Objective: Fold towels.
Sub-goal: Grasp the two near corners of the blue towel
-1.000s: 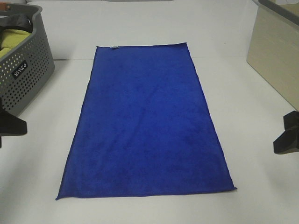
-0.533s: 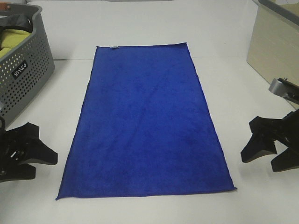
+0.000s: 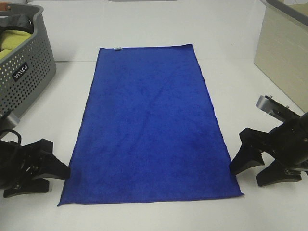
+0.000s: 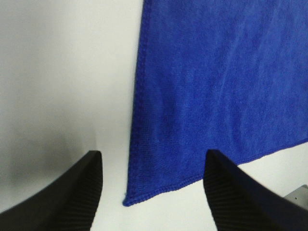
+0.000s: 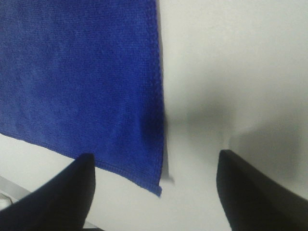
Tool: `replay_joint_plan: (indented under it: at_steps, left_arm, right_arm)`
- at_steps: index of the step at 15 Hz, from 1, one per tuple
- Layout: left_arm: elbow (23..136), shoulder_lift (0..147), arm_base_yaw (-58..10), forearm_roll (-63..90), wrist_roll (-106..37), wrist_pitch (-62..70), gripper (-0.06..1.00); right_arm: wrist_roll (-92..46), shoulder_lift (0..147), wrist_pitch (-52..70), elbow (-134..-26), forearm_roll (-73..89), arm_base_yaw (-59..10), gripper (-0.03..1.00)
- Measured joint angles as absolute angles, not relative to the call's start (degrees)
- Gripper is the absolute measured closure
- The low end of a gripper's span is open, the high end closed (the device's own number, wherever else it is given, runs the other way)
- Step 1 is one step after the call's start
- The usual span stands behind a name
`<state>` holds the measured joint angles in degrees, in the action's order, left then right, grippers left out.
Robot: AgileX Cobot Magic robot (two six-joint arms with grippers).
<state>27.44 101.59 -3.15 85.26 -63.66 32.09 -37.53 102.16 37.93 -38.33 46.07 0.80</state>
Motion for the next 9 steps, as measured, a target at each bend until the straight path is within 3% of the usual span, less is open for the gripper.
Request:
replay_joint_plan:
  at_steps: [6,9]
  left_arm:
    - [33.40,107.03,-10.94,89.09,-64.23,31.00,0.35]
    - [35.87,108.63,-13.24,89.61,-64.23,31.34,0.36]
  right_arm:
    - [-43.09,108.17,41.42,-39.53,56.21,0.80,0.30]
    - [-46.58,109.72,42.51,-39.53,59.53,0.80,0.35]
